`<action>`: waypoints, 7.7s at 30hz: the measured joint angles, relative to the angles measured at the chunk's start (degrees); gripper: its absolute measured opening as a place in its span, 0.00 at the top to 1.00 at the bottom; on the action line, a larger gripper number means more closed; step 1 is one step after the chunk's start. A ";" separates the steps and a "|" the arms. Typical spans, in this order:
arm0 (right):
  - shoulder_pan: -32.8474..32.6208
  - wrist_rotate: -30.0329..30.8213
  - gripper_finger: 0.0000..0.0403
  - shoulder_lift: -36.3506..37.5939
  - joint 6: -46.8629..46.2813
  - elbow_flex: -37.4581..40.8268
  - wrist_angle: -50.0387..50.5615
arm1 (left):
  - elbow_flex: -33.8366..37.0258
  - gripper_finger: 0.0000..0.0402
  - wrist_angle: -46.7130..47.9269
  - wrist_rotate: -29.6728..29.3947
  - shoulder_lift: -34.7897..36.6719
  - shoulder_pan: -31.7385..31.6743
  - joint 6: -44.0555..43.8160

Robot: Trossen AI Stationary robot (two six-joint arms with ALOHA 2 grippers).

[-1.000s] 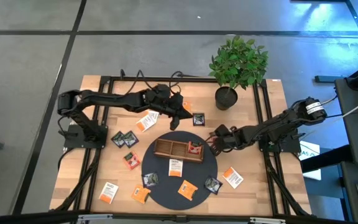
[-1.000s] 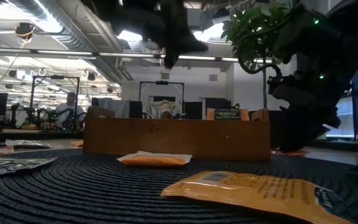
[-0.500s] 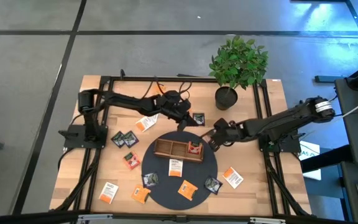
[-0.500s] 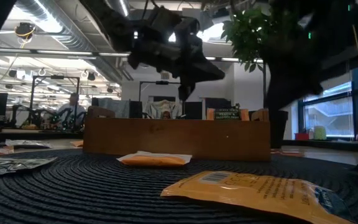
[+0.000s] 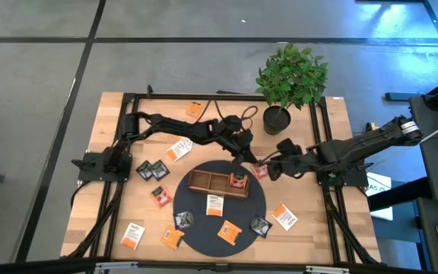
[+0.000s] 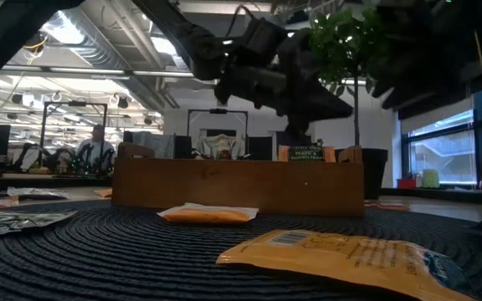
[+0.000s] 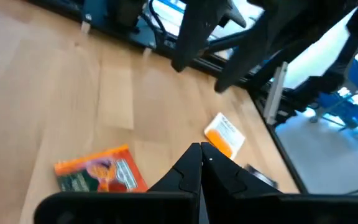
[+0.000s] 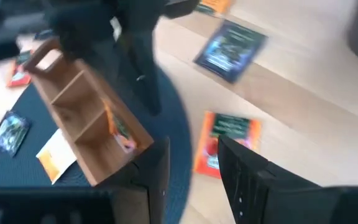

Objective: Pick & Place Tea
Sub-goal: Put the orange tea bag into the right section of the wooden organizer

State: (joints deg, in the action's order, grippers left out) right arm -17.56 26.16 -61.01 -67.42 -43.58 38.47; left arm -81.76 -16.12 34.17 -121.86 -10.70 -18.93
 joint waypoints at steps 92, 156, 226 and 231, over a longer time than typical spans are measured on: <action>10.85 -15.26 0.52 -6.15 -29.27 28.18 -41.04 | -2.57 0.99 6.44 -16.31 -12.00 1.19 4.25; 12.79 -9.57 1.00 -13.67 -3.96 26.39 -47.24 | -2.58 0.99 0.51 -9.28 -6.39 -4.71 -3.12; 12.77 -3.28 1.00 -13.41 15.65 21.98 -48.57 | -2.60 0.65 15.15 0.37 -3.52 -5.65 9.72; 12.77 -3.28 1.00 -13.41 15.54 21.98 -48.53 | -2.60 0.67 15.15 0.34 -3.48 -4.61 11.44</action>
State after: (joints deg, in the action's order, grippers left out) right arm -4.80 22.87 -74.41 -51.88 -21.61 -10.07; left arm -84.36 -0.97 34.52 -125.34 -15.31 -7.49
